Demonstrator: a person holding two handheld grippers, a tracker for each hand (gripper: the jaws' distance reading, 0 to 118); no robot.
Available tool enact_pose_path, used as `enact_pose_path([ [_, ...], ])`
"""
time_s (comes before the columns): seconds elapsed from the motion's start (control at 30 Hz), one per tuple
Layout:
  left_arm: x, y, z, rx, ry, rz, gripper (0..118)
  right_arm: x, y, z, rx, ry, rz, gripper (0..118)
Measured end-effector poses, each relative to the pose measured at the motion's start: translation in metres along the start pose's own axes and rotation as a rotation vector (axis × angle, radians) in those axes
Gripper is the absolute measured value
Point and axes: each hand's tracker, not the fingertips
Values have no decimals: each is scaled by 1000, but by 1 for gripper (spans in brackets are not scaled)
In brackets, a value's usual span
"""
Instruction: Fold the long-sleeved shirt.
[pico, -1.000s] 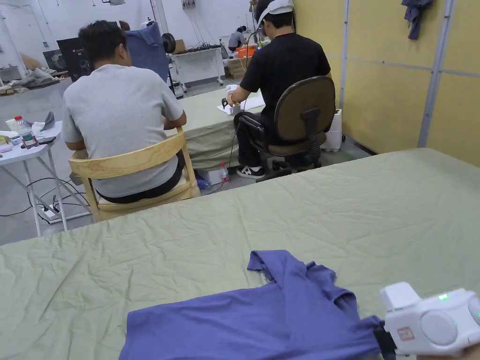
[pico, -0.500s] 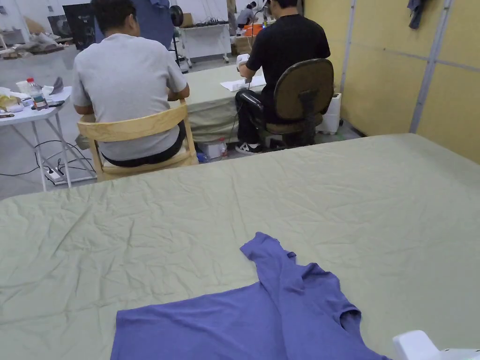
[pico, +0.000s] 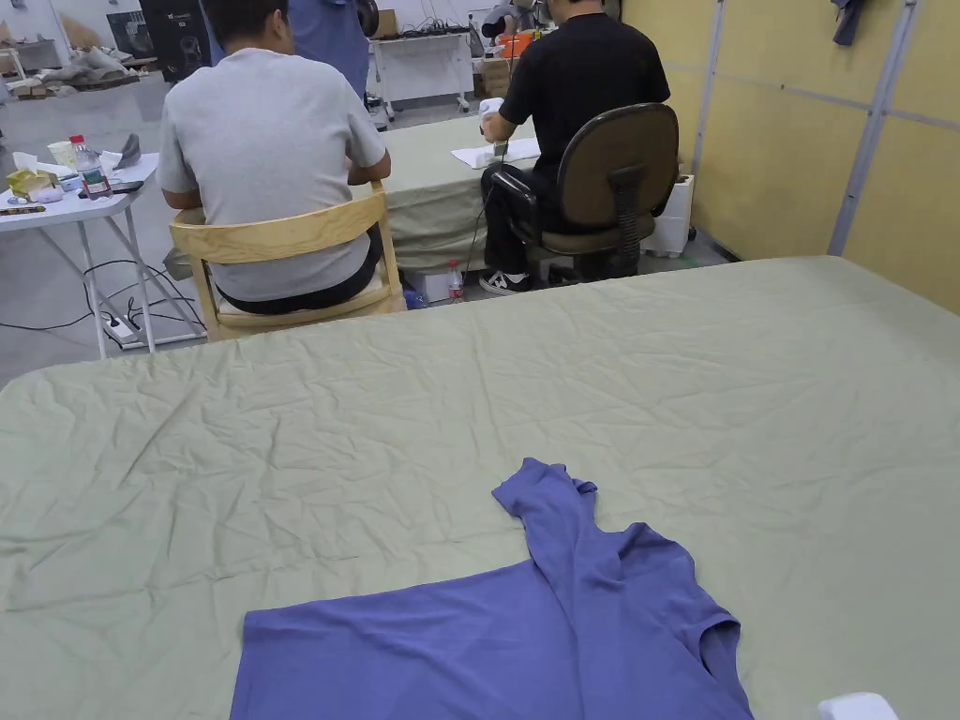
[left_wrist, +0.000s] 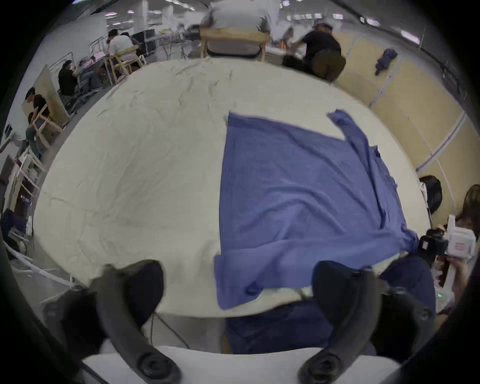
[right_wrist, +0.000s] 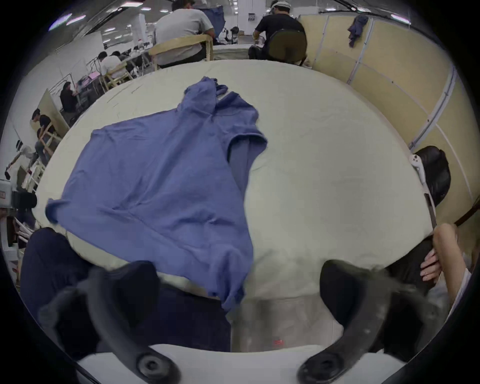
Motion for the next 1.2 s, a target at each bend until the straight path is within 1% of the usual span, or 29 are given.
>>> enact_pose_path([
  [0.03,0,2,1,-5,-33,13,109,1,1,1,19,23,-30,112],
  [0.1,-1,6,2,-16,-54,35,109,3,8,0,2,17,-70,115],
  [0.17,3,8,1,-14,-47,52,107,8,9,5,12,-2,-93,113],
  [0.2,4,10,3,-16,-45,54,86,8,12,6,20,-20,-108,93],
  [0.23,8,9,7,-21,-72,40,40,8,16,9,23,1,-130,57],
  [0.27,13,9,10,7,-87,8,1,10,17,9,40,23,-147,8],
  [0.3,19,10,11,29,-41,-28,1,9,21,8,59,22,-153,3],
  [0.33,25,10,14,63,5,-38,1,5,25,7,101,1,-127,3],
  [0.37,24,10,15,83,24,-47,1,3,30,9,112,-18,-137,3],
  [0.4,25,13,16,96,-14,-49,1,1,37,10,126,-2,-127,5],
  [0.43,25,16,16,104,-43,-42,1,-1,48,7,139,34,-126,17],
  [0.47,26,19,15,110,-51,-20,1,-2,60,3,144,56,-134,47],
  [0.5,28,21,12,112,-51,1,1,-3,75,-2,161,82,-150,101],
  [0.53,27,25,11,116,-58,17,1,-5,96,-8,171,84,-165,113],
  [0.57,27,28,10,126,-62,28,1,-7,118,-17,182,89,-177,118],
  [0.6,28,32,10,139,-63,36,1,-10,141,-26,204,102,-190,118],
  [0.63,31,36,11,151,-65,39,1,-14,171,-26,271,117,-200,118],
  [0.7,31,43,10,173,-70,47,1,-21,230,-48,266,144,-202,118],
  [0.77,29,48,5,182,-68,54,1,-37,288,-80,265,157,-183,118],
  [0.8,29,50,2,182,-68,52,1,-41,313,-113,251,171,-164,118],
  [0.87,29,50,-5,177,-62,40,1,-57,358,-160,150,200,-125,118],
  [0.93,27,49,-12,159,-58,16,1,-69,388,-210,0,225,-87,118],
  [0.97,27,48,-15,161,-58,16,1,-74,396,-227,-51,231,-88,118],
  [1.03,24,44,-22,157,-72,22,1,-86,408,-258,-93,176,-107,118],
  [1.07,23,42,-26,153,-83,22,2,-84,408,-272,-100,154,-110,117],
  [1.13,23,40,-33,136,-90,38,2,-87,409,-294,-129,146,-117,108],
  [1.17,22,39,-36,124,-95,43,2,-87,405,-299,-165,146,-129,99],
  [1.2,22,39,-37,119,-101,44,2,-86,401,-302,-211,139,-138,78],
])
